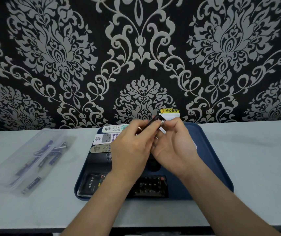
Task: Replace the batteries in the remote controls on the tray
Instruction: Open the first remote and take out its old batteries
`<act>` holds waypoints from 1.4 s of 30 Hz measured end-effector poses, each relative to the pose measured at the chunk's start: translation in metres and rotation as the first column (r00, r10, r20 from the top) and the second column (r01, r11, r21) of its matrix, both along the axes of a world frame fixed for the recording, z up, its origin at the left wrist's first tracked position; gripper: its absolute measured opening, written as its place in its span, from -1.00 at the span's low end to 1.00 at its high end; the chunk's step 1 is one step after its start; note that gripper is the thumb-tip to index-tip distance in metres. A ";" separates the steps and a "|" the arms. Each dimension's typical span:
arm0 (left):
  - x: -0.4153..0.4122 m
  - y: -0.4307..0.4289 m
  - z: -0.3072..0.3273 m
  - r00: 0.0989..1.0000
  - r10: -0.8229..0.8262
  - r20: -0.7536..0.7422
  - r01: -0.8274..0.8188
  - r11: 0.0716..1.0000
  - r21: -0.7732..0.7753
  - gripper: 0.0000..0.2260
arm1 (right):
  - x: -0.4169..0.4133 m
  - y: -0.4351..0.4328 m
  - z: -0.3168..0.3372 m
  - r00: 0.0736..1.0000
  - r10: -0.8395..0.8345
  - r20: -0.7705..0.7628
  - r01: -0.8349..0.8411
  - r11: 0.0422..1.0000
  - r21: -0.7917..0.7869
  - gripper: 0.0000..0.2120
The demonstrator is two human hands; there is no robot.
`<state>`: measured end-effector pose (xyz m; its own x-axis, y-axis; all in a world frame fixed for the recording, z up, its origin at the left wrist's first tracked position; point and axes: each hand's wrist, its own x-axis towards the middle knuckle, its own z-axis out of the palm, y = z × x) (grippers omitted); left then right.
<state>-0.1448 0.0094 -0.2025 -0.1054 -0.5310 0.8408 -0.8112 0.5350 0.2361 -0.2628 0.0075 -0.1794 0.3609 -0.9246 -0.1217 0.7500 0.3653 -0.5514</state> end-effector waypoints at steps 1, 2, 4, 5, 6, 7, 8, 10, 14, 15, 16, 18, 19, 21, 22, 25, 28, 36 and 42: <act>0.000 0.000 0.000 0.999 0.007 -0.031 -0.006 1.000 0.014 -0.79 | 0.001 -0.001 -0.001 1.000 -0.004 -0.022 0.004 1.000 -0.007 -0.70; 0.000 0.000 0.001 0.998 0.022 -0.061 -0.020 0.999 0.029 -0.80 | 0.002 -0.002 -0.002 0.999 -0.009 -0.044 0.008 1.000 -0.014 -0.72; -0.001 -0.002 0.003 0.992 0.054 -0.117 -0.047 0.997 0.060 -0.85 | 0.005 -0.004 -0.005 0.996 -0.027 -0.080 0.026 1.000 -0.014 -0.79; -0.001 -0.003 0.003 0.986 0.064 -0.152 -0.052 0.996 0.076 -0.87 | 0.005 -0.005 -0.007 0.996 -0.032 -0.088 0.031 0.999 -0.017 -0.79; -0.001 -0.005 0.004 0.980 0.068 -0.189 -0.052 0.994 0.091 -0.88 | 0.007 -0.006 -0.008 0.995 -0.031 -0.092 0.028 0.999 -0.029 -0.76; 0.000 -0.007 0.005 0.972 0.067 -0.227 -0.043 0.993 0.108 -0.87 | 0.009 -0.005 -0.010 0.995 -0.026 -0.094 0.022 0.999 -0.043 -0.71; 0.001 -0.008 0.006 0.962 0.060 -0.266 -0.027 0.992 0.126 -0.87 | 0.011 -0.005 -0.011 0.995 -0.016 -0.095 0.011 0.998 -0.059 -0.68; 0.000 -0.009 0.009 0.929 0.045 -0.367 0.021 0.985 0.172 -0.91 | 0.014 -0.004 -0.011 0.995 -0.005 -0.101 -0.006 0.995 -0.103 -0.67; -0.002 -0.005 0.026 0.549 0.056 -0.834 0.339 0.897 0.284 -0.96 | 0.015 -0.007 -0.015 0.986 -0.080 -0.148 0.055 0.985 -0.165 -0.74; 0.001 -0.005 0.030 0.391 0.066 -0.918 0.455 0.853 0.256 -0.97 | 0.014 -0.008 -0.015 0.978 -0.111 -0.178 0.081 0.983 -0.164 -0.76; 0.006 -0.005 0.033 0.257 0.080 -0.963 0.556 0.802 0.215 -0.96 | 0.013 -0.008 -0.015 0.969 -0.132 -0.210 0.096 0.980 -0.172 -0.77; 0.016 -0.006 0.036 0.070 0.109 -0.992 0.702 0.701 0.127 -0.94 | 0.011 -0.007 -0.014 0.951 -0.152 -0.270 0.100 0.976 -0.196 -0.77; 0.022 -0.006 0.037 0.016 0.127 -0.992 0.746 0.659 0.096 -0.90 | 0.010 -0.006 -0.012 0.941 -0.156 -0.300 0.095 0.974 -0.207 -0.77; 0.031 -0.008 0.038 -0.025 0.182 -0.983 0.791 0.604 0.092 -0.82 | 0.008 -0.005 -0.008 0.916 -0.169 -0.364 0.089 0.970 -0.225 -0.79; 0.034 -0.009 0.038 -0.021 0.217 -0.976 0.801 0.588 0.113 -0.81 | 0.007 -0.005 -0.006 0.902 -0.178 -0.394 0.091 0.969 -0.230 -0.79; 0.037 -0.008 0.038 0.159 0.267 -0.950 0.797 0.534 0.283 -0.92 | 0.006 -0.002 -0.001 0.880 -0.183 -0.438 0.089 0.970 -0.227 -0.80; 0.030 -0.001 0.038 0.612 0.116 -0.782 0.661 0.467 0.587 -0.90 | 0.006 0.000 0.003 0.872 -0.196 -0.449 0.105 0.970 -0.219 -0.84; 0.045 -0.003 0.034 0.771 0.023 -0.636 0.589 0.355 0.726 -0.76 | 0.002 -0.002 0.003 0.816 -0.390 -0.427 0.287 0.914 -0.285 -0.73; 0.048 -0.006 0.034 0.515 0.180 -0.838 0.683 0.505 0.528 -0.77 | -0.001 -0.004 0.003 0.871 -0.409 -0.271 0.409 0.911 -0.062 -0.77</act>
